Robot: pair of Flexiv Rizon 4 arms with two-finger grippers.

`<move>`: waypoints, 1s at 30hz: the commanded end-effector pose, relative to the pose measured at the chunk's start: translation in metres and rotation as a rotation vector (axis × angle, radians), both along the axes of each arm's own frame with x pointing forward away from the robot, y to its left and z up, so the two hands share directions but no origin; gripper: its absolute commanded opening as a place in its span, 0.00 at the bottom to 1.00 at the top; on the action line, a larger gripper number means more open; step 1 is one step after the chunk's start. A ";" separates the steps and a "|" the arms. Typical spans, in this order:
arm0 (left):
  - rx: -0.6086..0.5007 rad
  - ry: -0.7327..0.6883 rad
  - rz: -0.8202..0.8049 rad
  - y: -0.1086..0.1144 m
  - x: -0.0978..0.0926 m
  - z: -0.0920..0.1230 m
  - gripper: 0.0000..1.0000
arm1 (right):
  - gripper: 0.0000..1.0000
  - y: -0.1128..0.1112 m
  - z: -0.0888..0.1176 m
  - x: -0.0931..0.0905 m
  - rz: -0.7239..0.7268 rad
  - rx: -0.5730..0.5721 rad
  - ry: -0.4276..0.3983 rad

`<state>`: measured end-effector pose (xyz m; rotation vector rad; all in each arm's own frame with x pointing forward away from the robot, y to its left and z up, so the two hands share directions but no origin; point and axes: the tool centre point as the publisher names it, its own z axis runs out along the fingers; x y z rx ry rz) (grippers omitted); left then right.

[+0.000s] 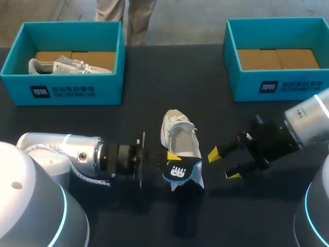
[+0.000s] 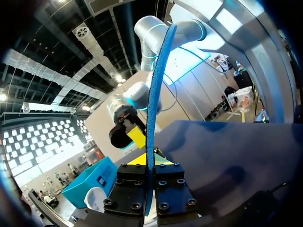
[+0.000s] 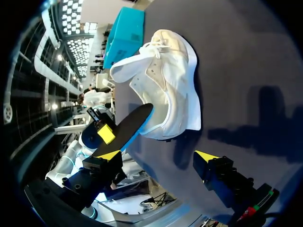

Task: Take the shoe out of the shoebox, open the shoe tongue, remove and reinsert the insole, then place the shoe into the shoebox

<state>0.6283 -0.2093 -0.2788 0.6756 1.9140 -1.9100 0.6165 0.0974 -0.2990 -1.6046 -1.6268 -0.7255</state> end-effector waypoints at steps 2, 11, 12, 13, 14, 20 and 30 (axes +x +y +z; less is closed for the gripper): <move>0.015 0.016 0.014 0.001 0.002 -0.003 0.00 | 1.00 0.001 0.000 -0.001 -0.002 -0.004 -0.001; 0.018 0.023 0.015 -0.002 0.005 -0.006 0.00 | 1.00 0.001 0.000 -0.001 -0.002 -0.004 -0.001; 0.025 0.018 0.015 -0.002 0.005 -0.007 0.00 | 1.00 0.001 0.000 -0.001 -0.002 -0.004 -0.001; 0.025 0.018 0.015 -0.003 0.006 -0.008 0.00 | 1.00 0.001 0.000 -0.001 -0.002 -0.004 -0.001; 0.025 0.018 0.014 -0.003 0.006 -0.008 0.00 | 1.00 0.001 0.000 -0.001 -0.002 -0.004 -0.001; 0.011 0.012 0.001 -0.005 0.006 -0.011 0.00 | 1.00 0.001 0.000 -0.001 -0.002 -0.004 -0.001; 0.014 -0.004 -0.005 -0.010 0.011 -0.017 0.00 | 1.00 0.001 0.000 -0.001 -0.002 -0.004 -0.001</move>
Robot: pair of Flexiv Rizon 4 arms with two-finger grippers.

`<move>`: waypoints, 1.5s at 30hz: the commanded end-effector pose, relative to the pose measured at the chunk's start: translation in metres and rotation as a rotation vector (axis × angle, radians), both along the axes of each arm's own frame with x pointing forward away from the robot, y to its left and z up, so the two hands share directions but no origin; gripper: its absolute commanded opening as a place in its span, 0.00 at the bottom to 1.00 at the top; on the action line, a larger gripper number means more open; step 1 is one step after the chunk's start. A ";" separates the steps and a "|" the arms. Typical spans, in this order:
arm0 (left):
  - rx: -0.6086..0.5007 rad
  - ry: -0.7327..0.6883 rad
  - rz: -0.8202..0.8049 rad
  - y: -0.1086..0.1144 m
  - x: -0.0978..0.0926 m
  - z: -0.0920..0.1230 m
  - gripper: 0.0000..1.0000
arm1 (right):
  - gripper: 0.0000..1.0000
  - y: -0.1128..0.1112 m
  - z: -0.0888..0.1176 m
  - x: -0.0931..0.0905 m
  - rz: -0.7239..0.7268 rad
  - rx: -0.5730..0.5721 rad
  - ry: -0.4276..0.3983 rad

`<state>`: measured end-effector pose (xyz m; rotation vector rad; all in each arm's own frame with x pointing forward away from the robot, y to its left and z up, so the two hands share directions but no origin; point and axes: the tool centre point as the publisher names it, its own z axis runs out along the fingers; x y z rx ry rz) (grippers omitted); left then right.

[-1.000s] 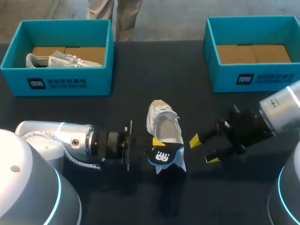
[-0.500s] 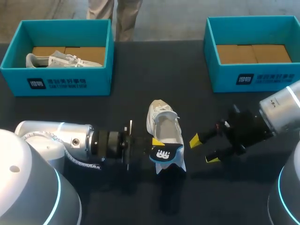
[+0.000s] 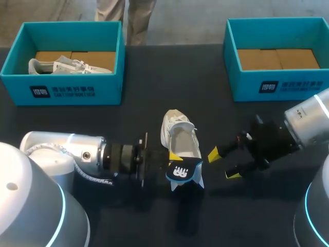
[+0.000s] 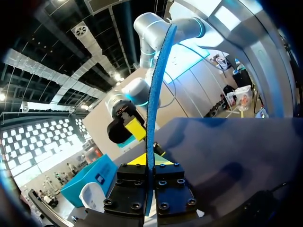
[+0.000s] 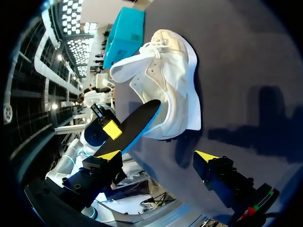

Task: Take the shoe out of the shoebox, open the shoe tongue, remove and reinsert the insole, then place the shoe into the shoebox

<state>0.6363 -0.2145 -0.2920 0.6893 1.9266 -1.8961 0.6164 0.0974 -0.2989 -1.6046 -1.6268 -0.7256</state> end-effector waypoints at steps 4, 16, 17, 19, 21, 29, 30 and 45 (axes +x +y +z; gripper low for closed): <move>0.002 0.002 0.003 -0.007 0.008 -0.005 0.00 | 1.00 0.001 0.000 -0.001 -0.002 -0.004 -0.001; 0.018 0.000 -0.003 -0.013 0.007 -0.007 0.00 | 1.00 0.001 0.000 -0.001 -0.002 -0.004 -0.001; 0.019 0.001 -0.003 -0.013 0.007 -0.007 0.00 | 1.00 0.001 0.000 -0.001 -0.002 -0.004 -0.001; 0.022 0.003 -0.004 -0.014 0.007 -0.009 0.00 | 1.00 0.001 0.000 -0.001 -0.002 -0.004 -0.001; 0.025 0.004 -0.004 -0.015 0.007 -0.010 0.00 | 1.00 0.001 0.000 -0.001 -0.002 -0.004 -0.001; 0.043 0.000 0.009 -0.016 0.007 -0.015 0.00 | 1.00 0.001 0.000 -0.001 -0.002 -0.004 -0.001; 0.044 0.000 0.010 -0.016 0.007 -0.016 0.00 | 1.00 0.001 0.000 -0.001 -0.002 -0.004 -0.001; 0.063 -0.012 0.046 -0.014 0.016 -0.024 0.00 | 1.00 0.001 0.000 -0.001 -0.002 -0.004 -0.001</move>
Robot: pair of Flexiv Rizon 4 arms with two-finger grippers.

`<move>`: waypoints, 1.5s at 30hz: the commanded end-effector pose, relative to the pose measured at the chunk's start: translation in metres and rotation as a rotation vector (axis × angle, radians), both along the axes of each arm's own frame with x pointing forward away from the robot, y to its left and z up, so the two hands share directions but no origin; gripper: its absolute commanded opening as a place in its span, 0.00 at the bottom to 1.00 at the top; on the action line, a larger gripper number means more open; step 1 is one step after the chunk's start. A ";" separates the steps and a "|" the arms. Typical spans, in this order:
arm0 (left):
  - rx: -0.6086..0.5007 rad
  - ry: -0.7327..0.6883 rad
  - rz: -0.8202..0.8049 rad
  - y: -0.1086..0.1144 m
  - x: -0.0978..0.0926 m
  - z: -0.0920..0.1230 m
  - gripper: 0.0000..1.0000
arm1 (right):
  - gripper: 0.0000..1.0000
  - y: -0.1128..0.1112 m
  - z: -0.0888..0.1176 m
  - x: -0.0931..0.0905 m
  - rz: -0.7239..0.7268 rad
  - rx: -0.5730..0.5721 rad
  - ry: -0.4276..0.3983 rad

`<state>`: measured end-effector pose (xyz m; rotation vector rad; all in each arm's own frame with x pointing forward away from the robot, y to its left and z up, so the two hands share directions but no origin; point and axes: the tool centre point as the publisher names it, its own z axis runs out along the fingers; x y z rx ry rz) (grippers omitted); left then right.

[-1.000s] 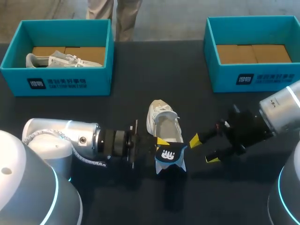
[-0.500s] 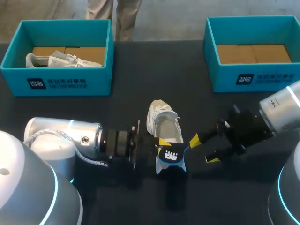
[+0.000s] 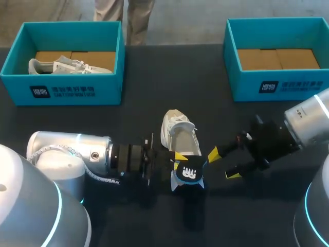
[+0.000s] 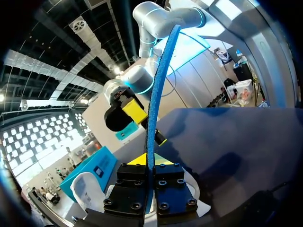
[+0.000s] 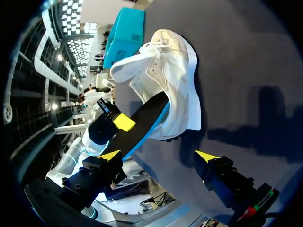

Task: Take the shoe out of the shoebox, open the shoe tongue, remove and reinsert the insole, then place the shoe into the shoebox

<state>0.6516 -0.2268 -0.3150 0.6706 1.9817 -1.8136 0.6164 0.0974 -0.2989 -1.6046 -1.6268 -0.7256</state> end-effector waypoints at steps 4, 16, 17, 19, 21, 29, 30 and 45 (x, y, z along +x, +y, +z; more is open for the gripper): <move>0.006 -0.001 0.013 -0.002 0.003 -0.001 0.00 | 1.00 0.001 0.000 -0.001 -0.002 -0.004 -0.001; 0.019 0.010 0.037 -0.001 0.008 -0.007 0.00 | 1.00 0.001 0.000 -0.001 -0.002 -0.004 -0.001; 0.020 0.011 0.038 0.000 0.008 -0.007 0.00 | 1.00 0.001 0.000 -0.001 -0.002 -0.004 -0.001; 0.022 0.011 0.041 0.000 0.009 -0.007 0.00 | 1.00 0.001 0.000 -0.001 -0.002 -0.004 -0.001; 0.023 0.010 0.044 0.000 0.009 -0.007 0.00 | 1.00 0.001 0.000 -0.001 -0.002 -0.004 -0.001; 0.019 0.038 0.057 -0.001 0.013 -0.009 0.00 | 1.00 0.001 0.000 -0.001 -0.002 -0.004 -0.001; 0.021 0.040 0.059 -0.001 0.013 -0.009 0.00 | 1.00 0.001 0.000 -0.001 -0.002 -0.004 -0.001; 0.060 0.038 0.066 -0.003 0.021 -0.013 0.00 | 1.00 0.001 0.000 -0.001 -0.002 -0.004 -0.001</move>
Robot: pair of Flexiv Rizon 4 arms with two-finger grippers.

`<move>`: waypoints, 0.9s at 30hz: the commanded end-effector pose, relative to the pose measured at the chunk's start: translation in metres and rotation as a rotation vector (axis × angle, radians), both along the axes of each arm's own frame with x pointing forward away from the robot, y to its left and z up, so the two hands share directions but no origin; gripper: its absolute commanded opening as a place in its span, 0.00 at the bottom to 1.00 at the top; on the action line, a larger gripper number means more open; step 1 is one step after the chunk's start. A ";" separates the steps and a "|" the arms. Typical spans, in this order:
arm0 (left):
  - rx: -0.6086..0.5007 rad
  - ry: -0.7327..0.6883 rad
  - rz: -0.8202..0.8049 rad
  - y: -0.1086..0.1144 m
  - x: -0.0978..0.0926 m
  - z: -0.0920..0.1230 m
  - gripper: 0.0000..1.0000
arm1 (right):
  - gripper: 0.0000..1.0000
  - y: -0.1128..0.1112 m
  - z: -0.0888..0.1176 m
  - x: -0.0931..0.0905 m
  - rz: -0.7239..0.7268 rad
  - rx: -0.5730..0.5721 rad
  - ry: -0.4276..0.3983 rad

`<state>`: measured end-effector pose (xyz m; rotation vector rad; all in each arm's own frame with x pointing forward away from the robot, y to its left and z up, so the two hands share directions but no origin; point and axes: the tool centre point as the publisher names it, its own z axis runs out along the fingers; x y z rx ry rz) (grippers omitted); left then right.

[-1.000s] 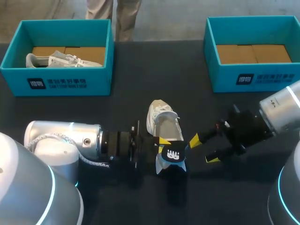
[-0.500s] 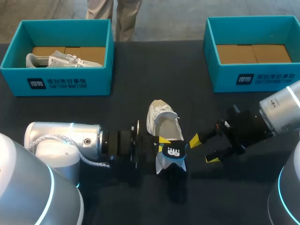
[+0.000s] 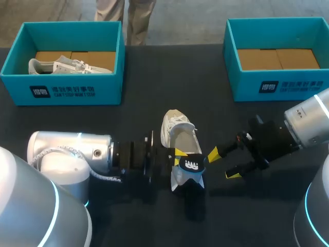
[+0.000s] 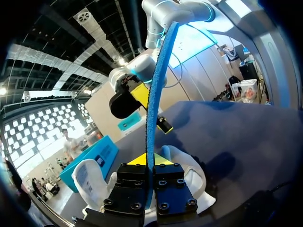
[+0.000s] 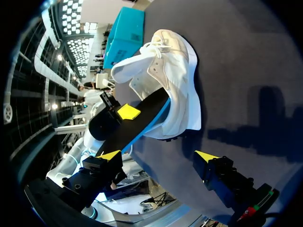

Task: Take the shoe out of the shoebox, open the shoe tongue, remove and reinsert the insole, then place the shoe into the shoebox

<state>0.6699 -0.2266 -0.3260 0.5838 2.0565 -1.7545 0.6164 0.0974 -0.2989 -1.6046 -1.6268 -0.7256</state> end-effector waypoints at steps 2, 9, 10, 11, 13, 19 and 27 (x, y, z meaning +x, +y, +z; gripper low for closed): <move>0.009 0.002 0.002 -0.003 0.004 -0.003 0.00 | 1.00 0.001 0.000 -0.001 -0.002 -0.004 -0.001; 0.017 0.008 0.007 -0.002 0.006 -0.008 0.00 | 1.00 0.001 0.000 -0.001 -0.002 -0.004 -0.001; 0.017 0.009 0.007 -0.002 0.006 -0.008 0.00 | 1.00 0.001 0.000 -0.001 -0.002 -0.004 -0.001; 0.018 0.008 0.007 -0.001 0.006 -0.008 0.00 | 1.00 0.001 0.000 -0.001 -0.002 -0.004 -0.001; 0.023 0.006 0.011 -0.001 0.006 -0.009 0.00 | 1.00 0.001 0.000 -0.001 -0.002 -0.004 -0.001; 0.030 0.005 0.025 0.001 0.008 -0.012 0.00 | 1.00 0.001 0.000 -0.001 -0.002 -0.004 -0.001; 0.046 -0.006 0.045 0.003 0.009 -0.016 0.00 | 1.00 0.001 0.000 -0.001 -0.002 -0.004 -0.001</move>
